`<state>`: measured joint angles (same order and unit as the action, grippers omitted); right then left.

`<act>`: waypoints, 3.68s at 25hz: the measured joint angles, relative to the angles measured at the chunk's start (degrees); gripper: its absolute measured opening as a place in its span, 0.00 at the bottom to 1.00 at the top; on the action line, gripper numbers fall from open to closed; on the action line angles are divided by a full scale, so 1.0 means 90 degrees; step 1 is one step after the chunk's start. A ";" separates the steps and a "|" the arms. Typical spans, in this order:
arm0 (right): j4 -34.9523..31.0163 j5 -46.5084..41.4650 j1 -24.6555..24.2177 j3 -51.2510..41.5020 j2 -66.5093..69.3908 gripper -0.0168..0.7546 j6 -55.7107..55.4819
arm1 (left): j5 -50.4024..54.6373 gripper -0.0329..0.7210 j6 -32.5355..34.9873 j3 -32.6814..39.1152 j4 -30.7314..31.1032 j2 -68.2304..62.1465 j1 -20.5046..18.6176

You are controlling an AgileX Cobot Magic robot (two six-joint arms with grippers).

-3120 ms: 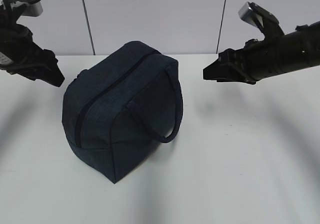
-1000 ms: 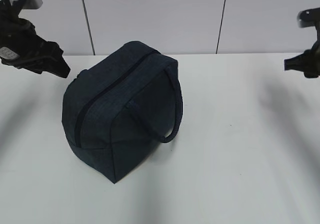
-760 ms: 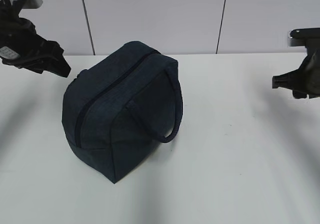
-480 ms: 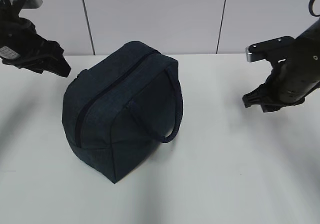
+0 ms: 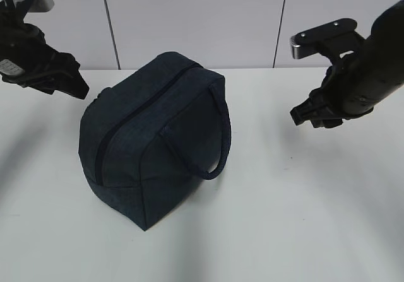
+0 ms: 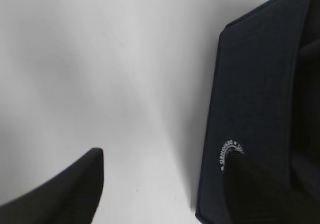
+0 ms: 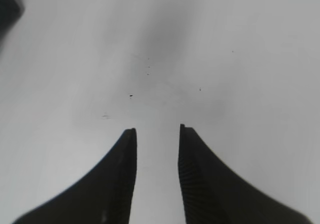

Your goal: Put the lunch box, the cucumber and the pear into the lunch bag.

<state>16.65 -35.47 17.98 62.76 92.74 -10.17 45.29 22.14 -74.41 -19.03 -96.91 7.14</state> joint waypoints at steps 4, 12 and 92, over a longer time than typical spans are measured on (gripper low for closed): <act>-0.0760 -0.0036 0.0011 -0.0011 -0.0490 0.33 0.0821 | 0.0085 0.63 0.0000 0.0006 0.0078 0.0051 0.0000; -0.1123 -0.0697 0.0032 -0.0024 -0.1403 0.33 0.1055 | 0.0355 0.63 -0.0047 0.0013 0.0295 0.0853 0.0000; -0.1270 -0.3360 0.0032 -0.3820 -1.0387 0.33 0.1075 | 0.2077 0.63 -0.2397 0.4886 0.1954 1.0880 0.0000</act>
<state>5.21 -65.71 18.28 28.37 -0.74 -0.49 63.99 0.56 -30.43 -1.44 1.01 7.14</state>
